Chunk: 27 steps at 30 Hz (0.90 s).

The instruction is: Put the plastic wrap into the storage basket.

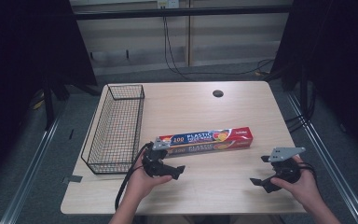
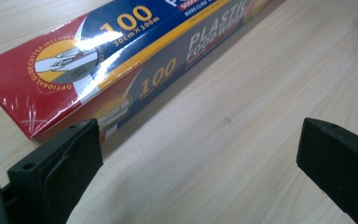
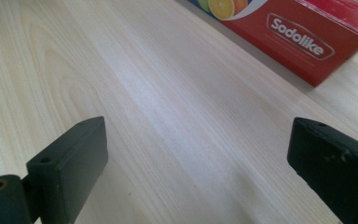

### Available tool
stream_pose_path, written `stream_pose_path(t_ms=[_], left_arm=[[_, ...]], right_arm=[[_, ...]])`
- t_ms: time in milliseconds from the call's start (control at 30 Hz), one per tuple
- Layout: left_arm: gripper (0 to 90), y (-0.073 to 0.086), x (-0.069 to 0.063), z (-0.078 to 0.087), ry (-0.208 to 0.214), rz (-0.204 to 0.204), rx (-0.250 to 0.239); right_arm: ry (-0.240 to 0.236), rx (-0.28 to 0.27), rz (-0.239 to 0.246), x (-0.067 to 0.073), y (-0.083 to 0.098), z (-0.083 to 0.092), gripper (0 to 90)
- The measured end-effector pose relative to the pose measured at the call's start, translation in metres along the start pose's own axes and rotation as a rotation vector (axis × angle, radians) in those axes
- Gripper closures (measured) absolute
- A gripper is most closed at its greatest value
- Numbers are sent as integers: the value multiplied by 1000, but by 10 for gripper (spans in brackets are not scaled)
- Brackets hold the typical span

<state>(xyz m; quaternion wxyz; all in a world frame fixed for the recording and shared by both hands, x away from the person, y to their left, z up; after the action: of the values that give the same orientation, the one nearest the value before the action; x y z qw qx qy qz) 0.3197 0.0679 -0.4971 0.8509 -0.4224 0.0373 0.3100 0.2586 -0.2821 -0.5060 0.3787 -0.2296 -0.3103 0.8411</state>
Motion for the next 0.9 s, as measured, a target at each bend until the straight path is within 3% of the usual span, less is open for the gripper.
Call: stream_pose_path(t_ms=[167,267,400,567,667,733,900], left_arm=[[1,-1,0,0,-1,-11,13],[7,-5,1,1,4,9,3],[9,-12,-1,4,33,9,9],[14,-26,-2,1,73,-8,2],[26,-34,1,1,58,-38,18],[47,-43,6,3,67,-11,16],[73,-53,14,5,67,2,2]], right_arm=[[-2,-16,2,-1,0,3,49],[-4,-14,6,-1,0,3,49],[-7,-17,6,-3,0,3,49],[-10,-21,1,-3,0,4,49],[-18,-24,2,-2,-1,3,49],[-21,-22,9,0,-1,2,50],[-34,-15,17,1,-1,1,51]])
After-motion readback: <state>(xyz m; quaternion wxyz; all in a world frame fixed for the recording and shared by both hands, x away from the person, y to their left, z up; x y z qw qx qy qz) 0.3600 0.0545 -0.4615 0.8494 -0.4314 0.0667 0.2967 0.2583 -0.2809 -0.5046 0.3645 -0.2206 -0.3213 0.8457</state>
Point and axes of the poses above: each handheld gripper's, and its own axes: z roughly backward along the jaws, y roughly out of its underside, x roughly to its left, the point moved 5 cm from there along -z, roughly forward along the jaws, and after that the axes turned 14 degrees about y, right-handed, at the moved point
